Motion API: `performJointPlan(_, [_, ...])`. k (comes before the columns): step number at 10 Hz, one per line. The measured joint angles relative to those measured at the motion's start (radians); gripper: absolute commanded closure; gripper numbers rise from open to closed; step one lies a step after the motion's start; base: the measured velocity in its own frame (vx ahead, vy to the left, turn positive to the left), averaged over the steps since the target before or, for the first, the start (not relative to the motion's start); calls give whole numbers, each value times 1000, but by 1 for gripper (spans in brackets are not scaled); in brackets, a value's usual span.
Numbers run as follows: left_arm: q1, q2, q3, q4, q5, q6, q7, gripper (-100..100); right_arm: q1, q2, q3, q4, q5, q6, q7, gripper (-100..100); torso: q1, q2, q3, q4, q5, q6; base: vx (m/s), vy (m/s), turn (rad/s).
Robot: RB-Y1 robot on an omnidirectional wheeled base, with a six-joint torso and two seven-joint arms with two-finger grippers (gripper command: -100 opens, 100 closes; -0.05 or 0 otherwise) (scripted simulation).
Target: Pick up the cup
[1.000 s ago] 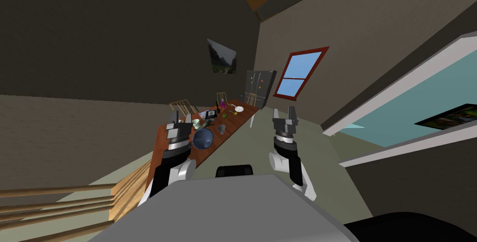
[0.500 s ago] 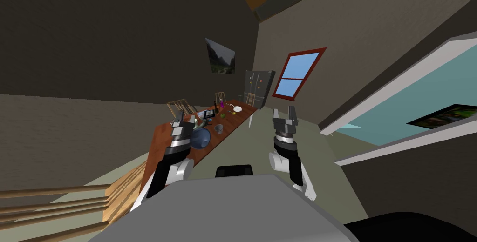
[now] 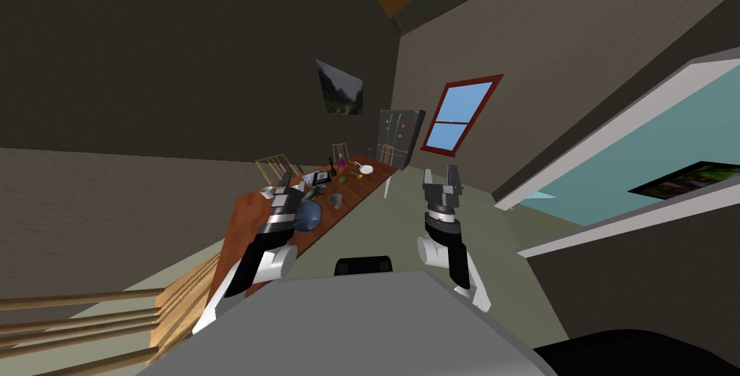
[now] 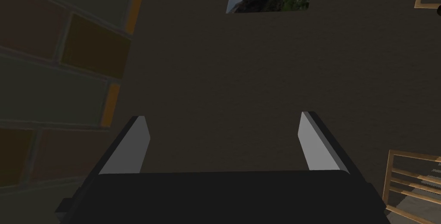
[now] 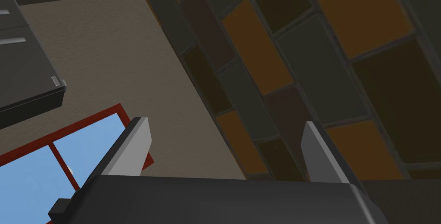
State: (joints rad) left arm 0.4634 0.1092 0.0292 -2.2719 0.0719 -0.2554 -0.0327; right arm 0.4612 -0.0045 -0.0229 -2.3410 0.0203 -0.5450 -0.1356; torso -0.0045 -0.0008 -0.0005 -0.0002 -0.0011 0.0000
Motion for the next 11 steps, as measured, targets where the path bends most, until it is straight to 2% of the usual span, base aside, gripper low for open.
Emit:
performJointPlan(6, [-24,41,25,34,19,134,6,-100,0,0,0,0,0,0,0,0,1,-1,0,0,0,0,23,-47,0])
performJointPlan(11, [-72,80,60,73,44,282,11,-100,0,0,0,0,0,0,0,0,2,-1,-1,0,0,0,30,-48,4])
